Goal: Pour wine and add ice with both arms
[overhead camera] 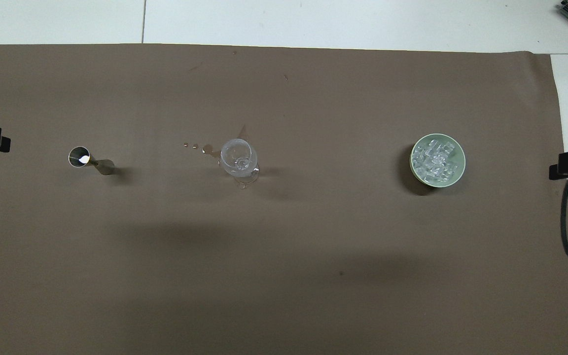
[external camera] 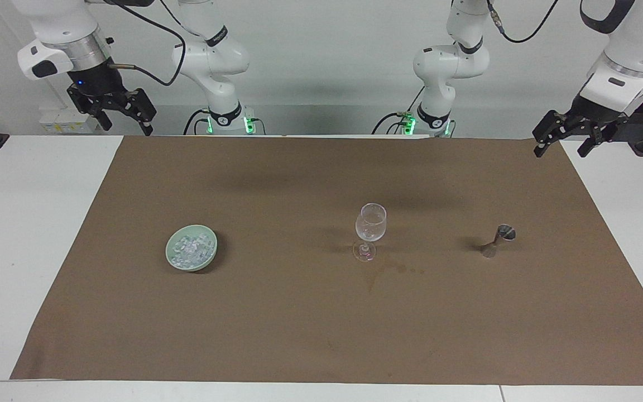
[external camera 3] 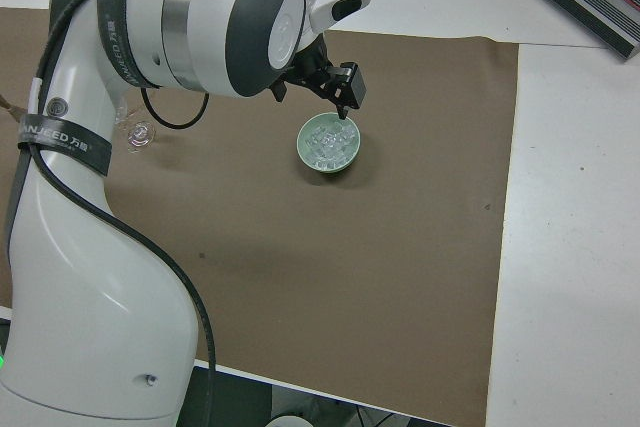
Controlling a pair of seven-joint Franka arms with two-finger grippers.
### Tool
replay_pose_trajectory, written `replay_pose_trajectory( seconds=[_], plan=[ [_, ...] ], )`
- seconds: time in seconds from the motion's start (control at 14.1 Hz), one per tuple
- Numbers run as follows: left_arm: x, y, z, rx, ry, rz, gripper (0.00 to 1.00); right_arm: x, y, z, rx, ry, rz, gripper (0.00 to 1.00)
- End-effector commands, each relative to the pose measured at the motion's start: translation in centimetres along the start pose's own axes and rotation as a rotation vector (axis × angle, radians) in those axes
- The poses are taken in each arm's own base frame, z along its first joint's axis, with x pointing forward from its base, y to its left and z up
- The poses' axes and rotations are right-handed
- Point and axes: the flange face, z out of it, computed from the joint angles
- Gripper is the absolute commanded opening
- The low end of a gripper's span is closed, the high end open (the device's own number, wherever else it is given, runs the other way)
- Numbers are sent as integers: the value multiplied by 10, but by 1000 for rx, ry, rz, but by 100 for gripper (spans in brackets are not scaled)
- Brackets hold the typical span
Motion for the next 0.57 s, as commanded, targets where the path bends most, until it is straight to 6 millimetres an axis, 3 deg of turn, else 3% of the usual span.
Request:
replay_pose_trajectory(
  seconds=[0.0, 0.5],
  plan=[
    [-6, -33, 11, -67, -12, 54, 100, -6, 1, 0, 31, 5, -9, 100],
    [0, -103, 59, -218, 0, 335, 100, -6, 1, 0, 31, 5, -9, 100]
  ],
)
